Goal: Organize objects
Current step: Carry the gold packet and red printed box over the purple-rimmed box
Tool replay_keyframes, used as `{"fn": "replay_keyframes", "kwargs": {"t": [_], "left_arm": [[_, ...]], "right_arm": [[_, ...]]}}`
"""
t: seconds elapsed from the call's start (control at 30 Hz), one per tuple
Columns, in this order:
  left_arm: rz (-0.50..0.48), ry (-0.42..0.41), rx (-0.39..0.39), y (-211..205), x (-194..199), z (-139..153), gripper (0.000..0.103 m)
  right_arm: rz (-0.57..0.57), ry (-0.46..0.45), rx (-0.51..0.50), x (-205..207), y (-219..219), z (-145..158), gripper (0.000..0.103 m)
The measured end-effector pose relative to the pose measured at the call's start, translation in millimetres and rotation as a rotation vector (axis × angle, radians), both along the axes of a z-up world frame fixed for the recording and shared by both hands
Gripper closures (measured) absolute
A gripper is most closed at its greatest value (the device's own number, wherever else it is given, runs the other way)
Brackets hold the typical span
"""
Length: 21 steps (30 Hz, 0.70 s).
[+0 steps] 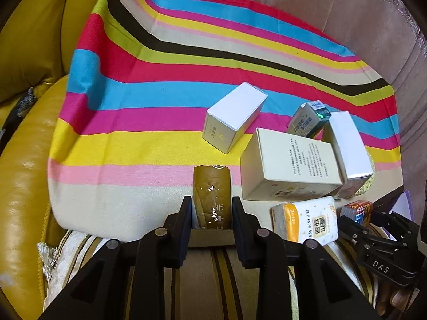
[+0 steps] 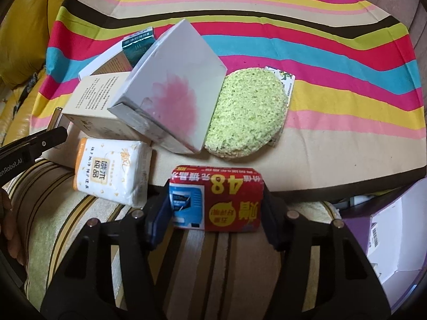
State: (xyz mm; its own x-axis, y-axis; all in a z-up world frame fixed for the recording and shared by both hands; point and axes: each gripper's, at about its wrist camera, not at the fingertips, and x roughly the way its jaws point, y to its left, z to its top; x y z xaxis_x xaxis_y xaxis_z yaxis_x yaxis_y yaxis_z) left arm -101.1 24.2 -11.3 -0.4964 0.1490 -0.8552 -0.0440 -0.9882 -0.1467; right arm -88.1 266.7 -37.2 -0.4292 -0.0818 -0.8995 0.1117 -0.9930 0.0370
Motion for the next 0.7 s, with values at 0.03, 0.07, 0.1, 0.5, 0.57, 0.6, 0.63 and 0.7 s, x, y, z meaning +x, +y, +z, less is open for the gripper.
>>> {"fn": "replay_keyframes", "kwargs": {"t": [0.03,0.07,0.1,0.5,0.57,0.6,0.63,0.7], "left_arm": [[0.003,0.004,0.002,0.2,2.8,2.0,0.073],[0.003,0.01,0.003,1.7,6.2,4.2,0.073],[0.003,0.014,0.002,2.7,9.2,5.8,0.073],[-0.049,0.043,0.004,37.2,40.8,25.2,0.073],[-0.069,0.047,0.002,47.1,44.0,27.9,0.073],[-0.079,0.048,0.001,51.5,45.6,29.0,0.073],[-0.09,0.049,0.002,56.9,47.0,30.1,0.073],[-0.114,0.048,0.005,68.5,48.9,31.2,0.073]], "right_arm": [[0.001,0.001,-0.009,0.5,0.8,0.5,0.041],[0.001,0.002,-0.02,1.2,2.4,0.9,0.041],[0.0,0.005,-0.035,2.4,4.7,1.8,0.041],[-0.009,0.069,-0.115,18.4,23.3,20.7,0.041],[-0.018,0.076,-0.13,22.1,29.9,24.5,0.041],[-0.026,0.079,-0.141,25.4,33.7,27.2,0.041],[-0.033,0.082,-0.148,27.6,35.3,28.8,0.041],[-0.049,0.088,-0.165,34.4,44.6,33.7,0.041]]}}
